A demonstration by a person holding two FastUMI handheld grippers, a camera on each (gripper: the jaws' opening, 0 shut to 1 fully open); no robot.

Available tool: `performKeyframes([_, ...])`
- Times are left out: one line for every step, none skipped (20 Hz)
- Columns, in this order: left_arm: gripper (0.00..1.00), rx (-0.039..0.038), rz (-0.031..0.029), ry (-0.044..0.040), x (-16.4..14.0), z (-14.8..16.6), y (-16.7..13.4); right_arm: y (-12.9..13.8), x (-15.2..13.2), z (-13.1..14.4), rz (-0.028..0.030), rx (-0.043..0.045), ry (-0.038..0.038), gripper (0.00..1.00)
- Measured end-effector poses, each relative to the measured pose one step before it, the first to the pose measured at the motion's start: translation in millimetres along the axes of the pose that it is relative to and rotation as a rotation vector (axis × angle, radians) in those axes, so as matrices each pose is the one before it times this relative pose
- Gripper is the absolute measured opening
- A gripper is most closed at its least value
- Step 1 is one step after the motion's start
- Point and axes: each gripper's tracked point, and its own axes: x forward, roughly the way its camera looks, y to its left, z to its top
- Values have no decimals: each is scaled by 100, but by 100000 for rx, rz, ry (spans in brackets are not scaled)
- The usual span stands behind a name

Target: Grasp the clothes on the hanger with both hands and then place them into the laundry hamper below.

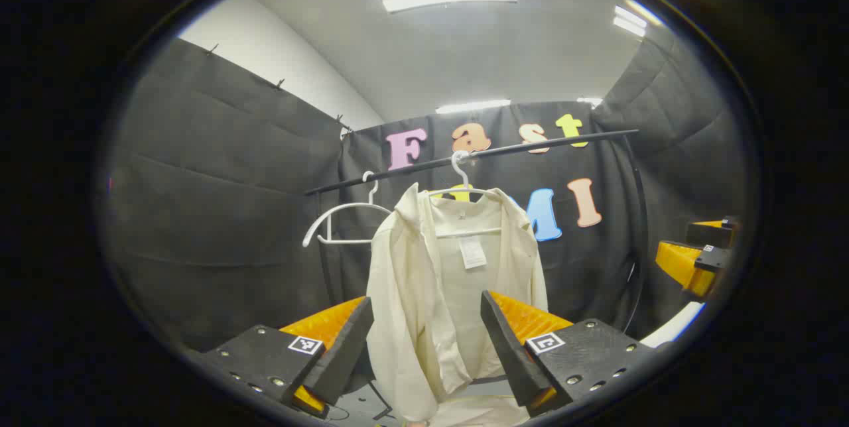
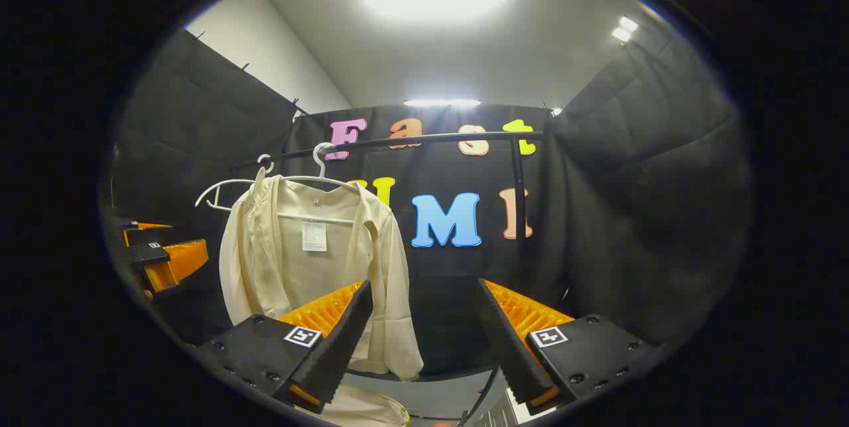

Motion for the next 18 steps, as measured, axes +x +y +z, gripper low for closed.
performKeyframes([95, -59, -115, 142, -3, -56, -70, 76, -7, -52, 96, 85, 343, 98])
performKeyframes([95, -118, -159, 145, -32, -45, 12, 59, -61, -74, 213, 63, 118, 98])
performKeyframes([95, -91, -147, -120, -25, 16, 23, 169, 61, 3, 255, 6, -131, 98])
performKeyframes([95, 78, -33, -171, 86, 53, 46, 62, -24, 18, 104, -103, -212, 99])
performKeyframes([95, 117, -165, -39, 27, -6, 3, 148, 75, 66, 222, -147, -79, 98])
performKeyframes([95, 15, -145, -127, 99, 89, 55, 153, -21, -26, 212, -82, -71, 98])
performKeyframes([95, -48, -191, -55, 53, -49, 46, 232, 134, 70, 171, 36, -88, 98])
performKeyframes([95, -165, -250, -10, 148, 10, 79, 228, 104, 14, 231, 142, -131, 99])
performKeyframes([95, -173, -307, 206, 180, -151, 71, 245, 200, 67, 71, 238, 72, 98])
performKeyframes([95, -240, -389, 194, 123, -70, 72, 241, 139, 33, 167, 284, 35, 98])
performKeyframes([95, -270, -534, 193, 227, -86, 30, 286, 168, 22, -77, 293, 236, 98])
performKeyframes([96, -354, -410, 161, 205, -101, 133, 388, 131, -23, 40, 245, -44, 97])
performKeyframes([96, -519, -632, -219, 247, 21, 122, 400, 215, 51, 34, 295, -201, 99])
performKeyframes([95, -631, -624, -578, 222, 121, 116, 455, 104, -89, 402, 429, -161, 99])
performKeyframes([95, -433, -476, -717, 142, 65, 77, 472, 164, 114, 429, 607, -471, 99])
performKeyframes([96, -63, -116, -668, 267, 317, 198, 440, 244, 22, 407, 776, -162, 98])
performKeyframes([96, 306, 178, -365, 342, 204, 241, 489, 288, 39, 1041, 833, 170, 98])
performKeyframes([95, 228, 414, -322, 365, 328, 225, 510, 438, 195, 1096, 614, -192, 98])
